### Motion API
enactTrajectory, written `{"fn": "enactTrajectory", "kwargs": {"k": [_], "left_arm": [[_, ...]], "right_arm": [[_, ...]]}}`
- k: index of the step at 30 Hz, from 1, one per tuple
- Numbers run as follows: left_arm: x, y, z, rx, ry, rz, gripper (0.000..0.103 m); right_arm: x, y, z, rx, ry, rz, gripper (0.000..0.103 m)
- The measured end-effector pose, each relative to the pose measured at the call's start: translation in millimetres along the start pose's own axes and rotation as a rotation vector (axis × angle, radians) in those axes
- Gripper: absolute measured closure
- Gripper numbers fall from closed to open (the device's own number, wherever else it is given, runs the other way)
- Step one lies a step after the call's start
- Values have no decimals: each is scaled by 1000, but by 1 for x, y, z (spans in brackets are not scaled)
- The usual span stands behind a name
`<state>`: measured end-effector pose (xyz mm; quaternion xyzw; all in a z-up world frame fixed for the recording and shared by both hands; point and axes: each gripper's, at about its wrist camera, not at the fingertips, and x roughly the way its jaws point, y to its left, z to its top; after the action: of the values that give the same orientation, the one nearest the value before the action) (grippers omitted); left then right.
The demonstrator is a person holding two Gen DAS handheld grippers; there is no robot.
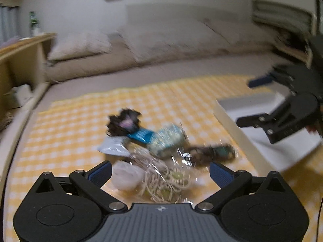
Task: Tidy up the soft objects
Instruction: 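Grasp the brown-cord bag with the right tool while the left tool grasps the beige-cord bag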
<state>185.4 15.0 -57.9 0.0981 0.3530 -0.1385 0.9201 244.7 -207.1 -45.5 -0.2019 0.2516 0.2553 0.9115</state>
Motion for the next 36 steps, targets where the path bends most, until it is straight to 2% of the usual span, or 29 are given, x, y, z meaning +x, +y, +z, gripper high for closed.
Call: {"fn": "enactTrajectory", "kwargs": {"k": [5,11,15,19,22,26,32,36], "left_arm": [[32,-2,-8,77,83,-81,10],[57,-1,-15,143,151,-119,11],[65,5,-16,143,162,-135,10],[75,9,-18,160,143,-163,8],[86,14,-19,169,147,-157,5],[92,13,-21,150,174,-197,5],[86,3,-19,141,200,-254,11],[87,2,-19,130,202,-244,11]], "right_arm": [[36,10,-8,-115,71,110,8],[68,19,-16,-200,153,226,10],[84,22,-20,-232,205,294,12],[94,19,-23,-206,240,345,12],[104,17,-27,-188,265,344,12],[110,17,-33,-186,289,351,12],[118,17,-35,-187,297,342,12],[124,23,-37,-194,315,340,12]]}}
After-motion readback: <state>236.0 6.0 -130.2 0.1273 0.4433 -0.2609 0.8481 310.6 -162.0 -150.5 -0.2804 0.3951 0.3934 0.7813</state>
